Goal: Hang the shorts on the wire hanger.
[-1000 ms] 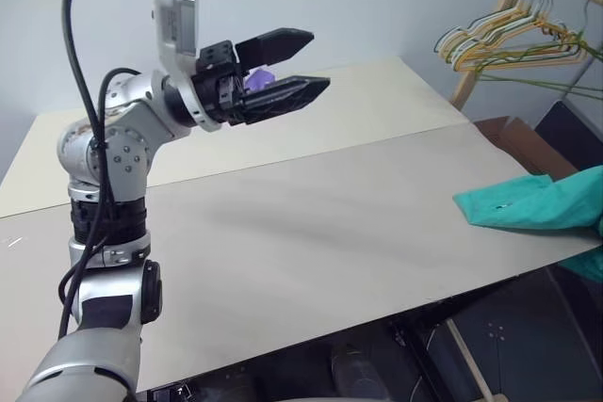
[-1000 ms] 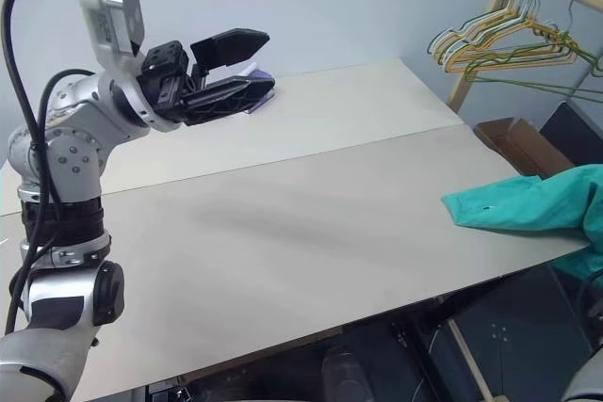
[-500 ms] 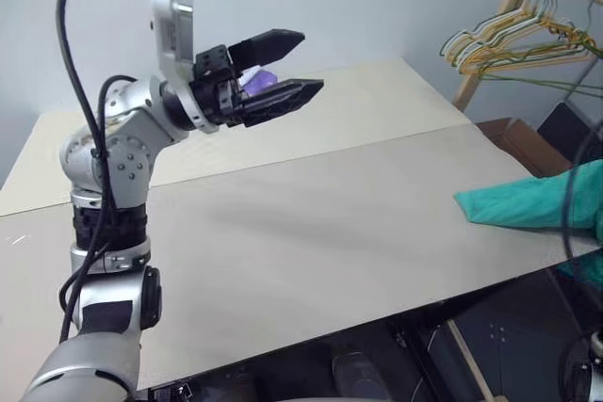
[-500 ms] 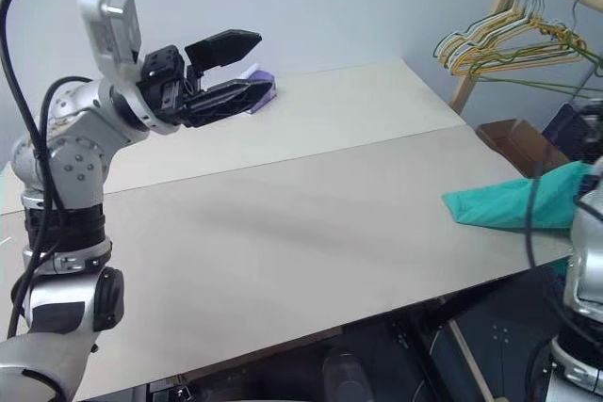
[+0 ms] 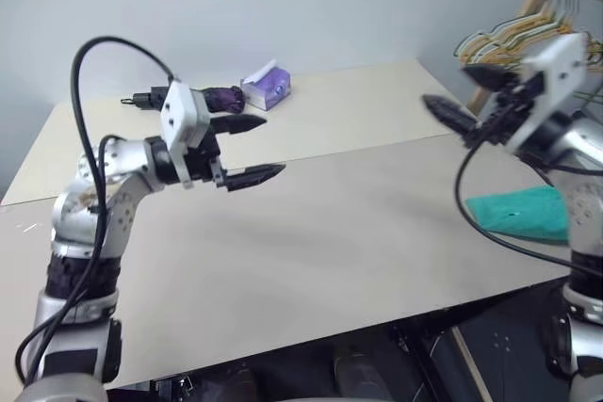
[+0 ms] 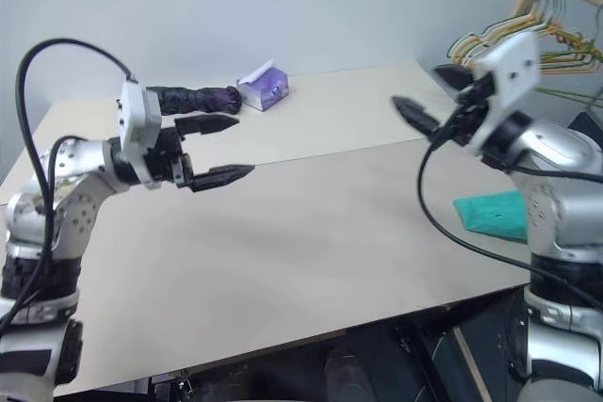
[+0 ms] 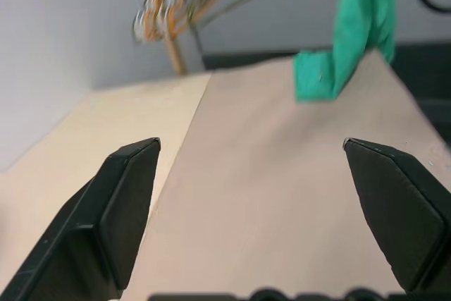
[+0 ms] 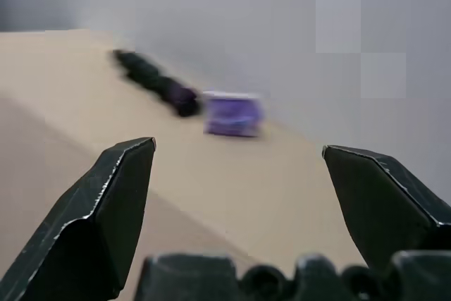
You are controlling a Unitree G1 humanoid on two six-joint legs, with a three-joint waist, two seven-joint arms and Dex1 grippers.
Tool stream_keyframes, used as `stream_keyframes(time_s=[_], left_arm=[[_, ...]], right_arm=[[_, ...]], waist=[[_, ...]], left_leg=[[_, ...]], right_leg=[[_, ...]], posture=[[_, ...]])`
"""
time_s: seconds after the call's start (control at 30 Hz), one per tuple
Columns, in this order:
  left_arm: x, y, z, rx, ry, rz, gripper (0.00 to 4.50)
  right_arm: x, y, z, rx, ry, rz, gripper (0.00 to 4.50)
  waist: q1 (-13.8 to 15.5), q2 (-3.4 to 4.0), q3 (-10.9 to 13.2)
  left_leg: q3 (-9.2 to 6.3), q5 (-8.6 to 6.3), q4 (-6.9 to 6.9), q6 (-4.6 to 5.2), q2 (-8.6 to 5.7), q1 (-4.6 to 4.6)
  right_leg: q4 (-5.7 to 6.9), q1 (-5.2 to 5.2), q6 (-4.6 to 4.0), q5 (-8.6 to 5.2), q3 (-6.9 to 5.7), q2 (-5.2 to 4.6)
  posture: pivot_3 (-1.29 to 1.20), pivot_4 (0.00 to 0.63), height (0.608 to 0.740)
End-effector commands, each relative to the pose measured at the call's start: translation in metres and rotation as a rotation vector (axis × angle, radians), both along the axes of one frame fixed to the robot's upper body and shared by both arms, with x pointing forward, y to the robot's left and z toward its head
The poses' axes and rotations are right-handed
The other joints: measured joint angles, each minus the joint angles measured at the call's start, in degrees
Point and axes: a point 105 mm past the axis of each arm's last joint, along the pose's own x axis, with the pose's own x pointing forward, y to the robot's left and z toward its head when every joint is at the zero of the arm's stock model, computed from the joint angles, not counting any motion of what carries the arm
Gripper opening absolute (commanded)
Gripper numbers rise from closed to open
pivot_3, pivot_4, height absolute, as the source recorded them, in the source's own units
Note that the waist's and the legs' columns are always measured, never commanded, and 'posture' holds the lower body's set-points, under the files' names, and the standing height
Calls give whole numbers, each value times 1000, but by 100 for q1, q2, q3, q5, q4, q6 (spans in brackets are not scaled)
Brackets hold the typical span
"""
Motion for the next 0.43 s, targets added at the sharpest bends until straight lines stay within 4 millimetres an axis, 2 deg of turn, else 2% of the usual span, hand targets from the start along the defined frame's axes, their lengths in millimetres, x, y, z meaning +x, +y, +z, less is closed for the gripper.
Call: stream_keyframes(time_s=[0.03,0.27,0.43], left_arm=[[-9,10,10,23,-58,47,4500],[-21,19,5,51,-14,55,4500],[-20,19,4,46,-5,63,4500]], right_arm=[[-7,15,-2,-65,17,178,4448],[-6,20,-13,-95,44,249,4448],[-9,19,-15,-111,43,252,4448]], waist=[[193,-5,20],[814,-7,69],[941,-8,70]], left_leg=[[1,0,0,0,2,-1],[0,0,2,0,3,-26],[3,0,3,-1,3,-26]], right_leg=[[-1,-2,0,0,-1,1],[-2,-20,-4,1,-26,-6],[-5,-19,-7,1,-30,-6]], posture=[[51,83,740],[68,87,740],[60,80,740]])
